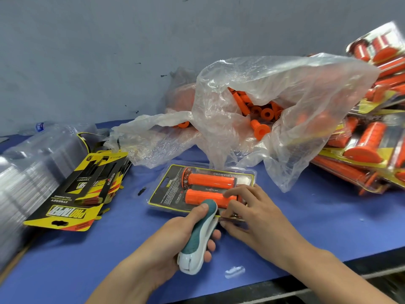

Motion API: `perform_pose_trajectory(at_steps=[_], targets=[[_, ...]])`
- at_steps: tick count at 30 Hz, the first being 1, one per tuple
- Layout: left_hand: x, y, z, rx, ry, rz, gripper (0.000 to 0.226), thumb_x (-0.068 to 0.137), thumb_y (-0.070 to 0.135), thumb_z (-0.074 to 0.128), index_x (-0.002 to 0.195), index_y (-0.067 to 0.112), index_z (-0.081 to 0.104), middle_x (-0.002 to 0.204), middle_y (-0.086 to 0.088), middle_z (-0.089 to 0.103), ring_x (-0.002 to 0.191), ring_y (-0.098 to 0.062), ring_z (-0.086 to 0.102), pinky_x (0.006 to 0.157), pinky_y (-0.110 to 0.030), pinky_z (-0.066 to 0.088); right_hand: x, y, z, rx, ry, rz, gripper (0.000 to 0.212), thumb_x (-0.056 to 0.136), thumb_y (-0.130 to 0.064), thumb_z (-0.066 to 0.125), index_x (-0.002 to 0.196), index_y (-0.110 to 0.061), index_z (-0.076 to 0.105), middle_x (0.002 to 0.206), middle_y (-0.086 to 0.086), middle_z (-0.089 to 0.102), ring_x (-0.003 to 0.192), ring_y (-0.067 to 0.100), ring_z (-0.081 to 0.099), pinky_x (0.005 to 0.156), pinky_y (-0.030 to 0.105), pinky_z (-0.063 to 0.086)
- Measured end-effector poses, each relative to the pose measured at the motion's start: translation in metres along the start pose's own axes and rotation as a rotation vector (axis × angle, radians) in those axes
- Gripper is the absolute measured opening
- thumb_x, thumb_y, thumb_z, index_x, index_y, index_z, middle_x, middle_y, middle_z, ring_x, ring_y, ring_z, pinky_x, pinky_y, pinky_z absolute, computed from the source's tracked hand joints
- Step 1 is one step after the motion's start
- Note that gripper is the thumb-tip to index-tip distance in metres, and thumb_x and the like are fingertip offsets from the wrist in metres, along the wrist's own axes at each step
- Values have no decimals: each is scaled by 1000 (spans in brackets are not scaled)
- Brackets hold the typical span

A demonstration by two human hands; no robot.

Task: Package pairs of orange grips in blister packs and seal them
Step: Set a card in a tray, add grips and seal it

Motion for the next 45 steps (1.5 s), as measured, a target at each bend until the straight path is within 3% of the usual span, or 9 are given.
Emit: perform_pose_trajectory(at_steps=[4, 10, 20, 24, 28, 35, 37, 40, 45], targets=[[1, 2, 1, 47, -12, 13, 55, 88, 54, 56, 92, 0, 69, 75, -16, 64, 51, -25, 56, 51, -27, 49, 9, -12, 6, -201, -70, -46, 50, 79, -40, 68, 125, -24, 60, 128, -5, 59, 123, 23, 55, 107, 56, 37], [3, 1, -2, 71, -23, -3, 56, 81, 56, 59, 86, 2, 69, 71, -16, 61, 50, -25, 55, 51, -27, 47, 16, -20, 8, -197, -86, -150, 44, 82, -33, 49, 122, -22, 63, 114, -11, 66, 110, 11, 61, 111, 46, 36], [-8, 1, -23, 71, -21, -78, 66, 78, 58, 64, 108, 0, 70, 88, -20, 71, 57, -24, 60, 49, -29, 52, 13, -13, 12, -167, -110, -134, 63, 83, -36, 68, 142, -23, 48, 131, -12, 59, 119, 9, 56, 109, 39, 32], [-28, 16, -94, 479, 410, 54, 60, 72, 60, 67, 95, 5, 67, 78, -12, 74, 53, -25, 64, 48, -32, 53, 11, -15, 2, -158, 14, -162, 20, 94, -30, 54, 108, -30, 69, 124, -12, 64, 112, 11, 62, 106, 42, 43], [-43, 29, -152, 976, 975, 195, 51, 81, 66, 59, 100, 21, 47, 81, -1, 62, 77, -32, 60, 64, -38, 47, 9, -15, 4, -185, 4, -168, 22, 94, -28, 48, 94, -30, 70, 122, -12, 65, 111, 10, 63, 106, 45, 43], [-34, 32, -158, 1447, 1165, 174, 66, 83, 50, 69, 128, 7, 49, 112, -17, 62, 105, -39, 58, 77, -46, 45, 6, -12, 4, -228, 15, -129, 8, 92, -22, 59, 91, -27, 66, 127, -5, 62, 121, 18, 58, 106, 52, 41], [-36, 41, -145, 1348, 1150, 452, 57, 84, 38, 72, 129, 6, 54, 115, -19, 60, 104, -43, 56, 82, -52, 46, 5, -7, 5, -231, -20, -86, 15, 83, -17, 73, 91, -26, 64, 129, -3, 60, 123, 22, 56, 106, 52, 41], [-39, 49, -107, 1180, 809, 908, 43, 95, 49, 52, 124, 17, 61, 121, -1, 59, 111, -21, 53, 97, -36, 39, 2, 0, 1, -171, -64, -23, 25, 77, -13, 76, 91, -27, 60, 129, -6, 57, 126, 19, 52, 108, 45, 37], [-30, 24, -39, 1564, 413, 1177, 36, 82, 47, 62, 113, 31, 68, 116, 7, 62, 106, -13, 58, 95, -27, 41, -4, -3, -5, 7, -77, -10, 22, 85, -14, 70, 93, -29, 56, 127, -14, 54, 124, 10, 49, 106, 34, 33]])
Point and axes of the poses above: each hand's wrist, its own x-axis towards the middle knuckle, its own z-axis out of the palm, y = z × x, the point moved 6 cm from there along x, towards the middle knuckle
